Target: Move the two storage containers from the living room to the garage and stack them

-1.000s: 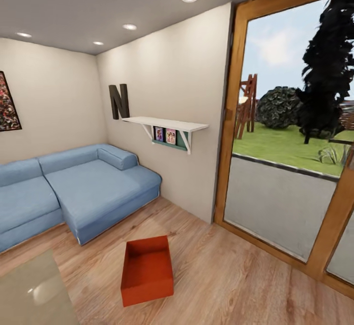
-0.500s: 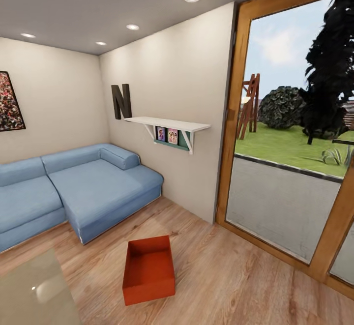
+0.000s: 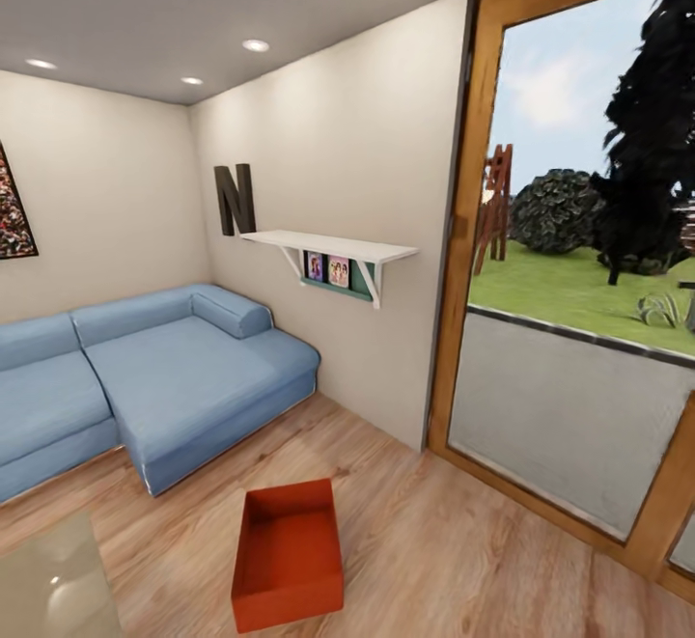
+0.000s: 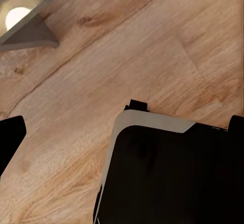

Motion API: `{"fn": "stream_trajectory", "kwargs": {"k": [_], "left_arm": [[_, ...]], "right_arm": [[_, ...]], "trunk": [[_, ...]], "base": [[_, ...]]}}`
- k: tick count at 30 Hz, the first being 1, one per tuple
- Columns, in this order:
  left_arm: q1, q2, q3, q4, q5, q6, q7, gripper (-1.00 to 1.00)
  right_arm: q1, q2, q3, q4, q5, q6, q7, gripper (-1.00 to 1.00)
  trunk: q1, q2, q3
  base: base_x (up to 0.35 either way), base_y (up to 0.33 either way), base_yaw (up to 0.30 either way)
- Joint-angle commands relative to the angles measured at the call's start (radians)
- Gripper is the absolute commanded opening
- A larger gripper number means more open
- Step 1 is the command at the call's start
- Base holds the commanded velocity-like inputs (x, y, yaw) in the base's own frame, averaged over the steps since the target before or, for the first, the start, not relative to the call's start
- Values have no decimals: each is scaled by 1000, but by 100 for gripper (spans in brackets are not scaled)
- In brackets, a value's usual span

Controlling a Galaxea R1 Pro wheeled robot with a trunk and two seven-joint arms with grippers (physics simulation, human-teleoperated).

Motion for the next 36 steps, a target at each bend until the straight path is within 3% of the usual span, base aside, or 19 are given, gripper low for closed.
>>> {"fn": "stream_trajectory", "kwargs": {"k": [1,36], "left_arm": [[0,0,-3,1,7,-3,1,100],[1,0,-3,1,7,-5,1,100]], "right_arm": [[-1,0,8,3,-3,-5,-3,100],[-1,0,6,3,-5,-5,-3,100]], "trunk": [[1,-1,0],[1,-1,0]], "base": [[321,0,0],[312,3,0]]}}
